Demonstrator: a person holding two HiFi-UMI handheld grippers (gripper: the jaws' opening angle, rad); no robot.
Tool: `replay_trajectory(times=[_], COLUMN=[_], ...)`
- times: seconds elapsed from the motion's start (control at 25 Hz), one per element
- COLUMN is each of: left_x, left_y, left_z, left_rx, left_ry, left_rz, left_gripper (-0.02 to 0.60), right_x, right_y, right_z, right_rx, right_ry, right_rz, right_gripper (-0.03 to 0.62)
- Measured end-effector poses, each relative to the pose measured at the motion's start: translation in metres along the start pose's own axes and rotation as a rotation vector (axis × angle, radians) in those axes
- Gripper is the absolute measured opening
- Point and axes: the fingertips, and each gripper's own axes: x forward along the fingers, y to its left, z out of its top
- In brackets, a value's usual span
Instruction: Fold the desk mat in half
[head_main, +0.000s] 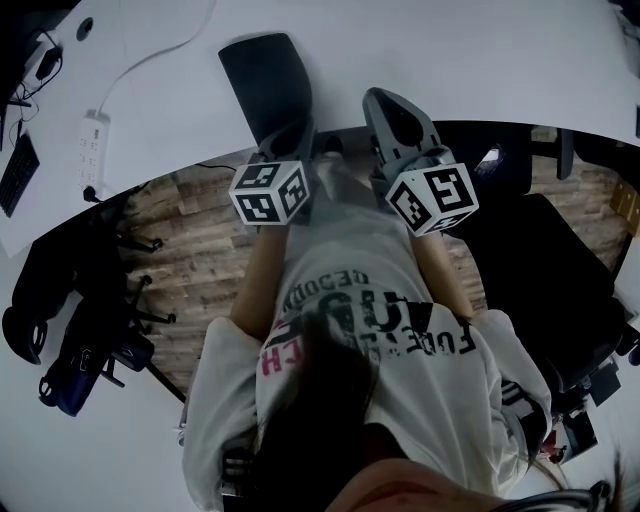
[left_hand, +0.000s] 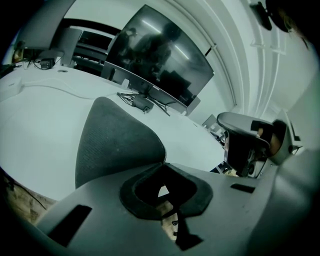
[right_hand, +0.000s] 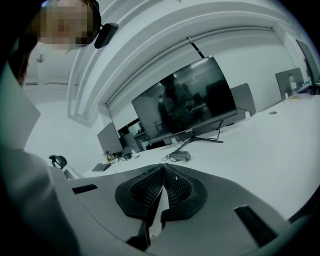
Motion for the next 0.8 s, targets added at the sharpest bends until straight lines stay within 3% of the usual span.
replay_trajectory(times=[0.2, 0.8], left_x=[0.010, 0.039], left_y=[-0.003, -0.005], left_z=[-0.006, -0.022], left_rx=[0.034, 0.024], left_ry=[0.029, 0.097], left_rz=[0.004, 0.015], left_gripper=[0.012, 0.012], right_x=[-0.003, -0.007], right_y=[-0.002, -0.011], right_z=[-0.001, -0.003], right_rx=[0.001, 0.011], right_ry=[0.000, 0.008], right_rz=[-0.010, -0.030], right_gripper=[0.000, 0.000])
